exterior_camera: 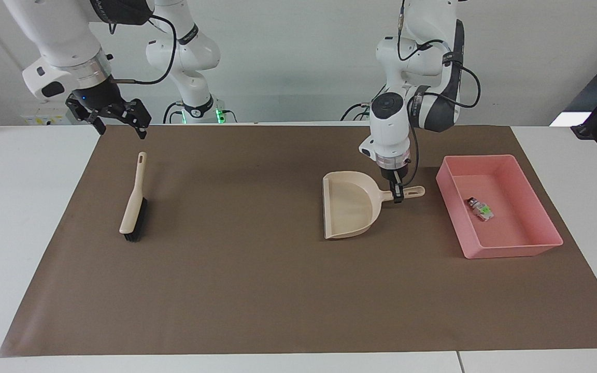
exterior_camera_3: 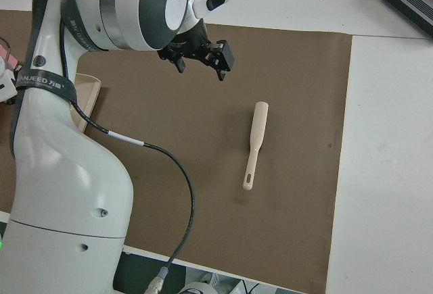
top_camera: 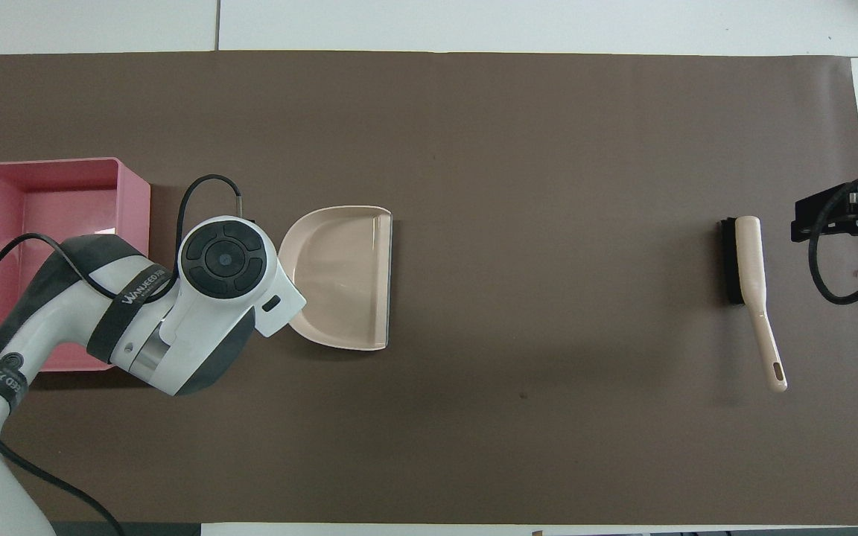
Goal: Clean e-waste and dump in bin
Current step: 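Lower the dustpan back onto the table with the left gripper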
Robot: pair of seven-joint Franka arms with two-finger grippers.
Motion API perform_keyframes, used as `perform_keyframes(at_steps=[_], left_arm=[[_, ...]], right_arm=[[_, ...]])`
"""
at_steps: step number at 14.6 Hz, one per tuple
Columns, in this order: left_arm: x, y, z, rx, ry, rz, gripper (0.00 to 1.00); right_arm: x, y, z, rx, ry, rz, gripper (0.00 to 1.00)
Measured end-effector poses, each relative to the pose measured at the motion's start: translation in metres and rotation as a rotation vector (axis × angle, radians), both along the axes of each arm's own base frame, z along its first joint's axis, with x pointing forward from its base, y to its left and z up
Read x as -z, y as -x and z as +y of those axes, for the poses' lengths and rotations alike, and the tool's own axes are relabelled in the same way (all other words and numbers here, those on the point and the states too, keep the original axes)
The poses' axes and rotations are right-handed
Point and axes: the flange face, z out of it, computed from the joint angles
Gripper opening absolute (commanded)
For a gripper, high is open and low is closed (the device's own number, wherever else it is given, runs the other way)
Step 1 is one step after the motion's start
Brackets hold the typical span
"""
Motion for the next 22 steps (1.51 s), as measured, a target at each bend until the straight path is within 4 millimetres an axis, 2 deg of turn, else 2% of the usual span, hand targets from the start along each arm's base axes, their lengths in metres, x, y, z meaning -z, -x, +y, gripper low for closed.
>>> perform_keyframes(at_steps=[4, 5, 6, 10, 12, 18, 20, 22], left_arm=[[0.022, -0.003, -0.004, 0.02, -0.013, 0.009, 0.05], [0.023, -0.004, -0.003, 0.021, -0.015, 0.009, 0.24], [0.023, -0.004, -0.003, 0.021, -0.014, 0.009, 0.99], [0.022, -0.004, -0.004, 0.022, -0.015, 0.007, 0.99], [0.012, -0.007, -0.004, 0.014, -0.021, 0.004, 0.99], [-0.052, -0.02, 0.006, -0.077, -0.073, 0.025, 0.99], [-0.065, -0.022, 0.022, -0.145, -0.04, 0.041, 0.99], [-0.073, -0.029, 0.057, -0.256, 0.025, 0.078, 0.99]], right_arm=[[-0.003, -0.001, -0.001, -0.005, 0.005, -0.013, 1.0], [-0.004, -0.001, -0.002, -0.005, 0.007, -0.016, 1.0], [-0.005, -0.001, -0.002, -0.007, 0.017, -0.018, 1.0], [-0.007, -0.001, -0.002, -0.028, 0.031, -0.019, 1.0], [-0.013, -0.001, 0.005, -0.037, 0.009, -0.034, 1.0], [-0.018, -0.001, 0.009, -0.041, -0.013, -0.045, 1.0], [-0.018, -0.001, 0.009, -0.041, -0.013, -0.045, 1.0], [-0.017, -0.002, 0.009, -0.041, -0.014, -0.044, 1.0]])
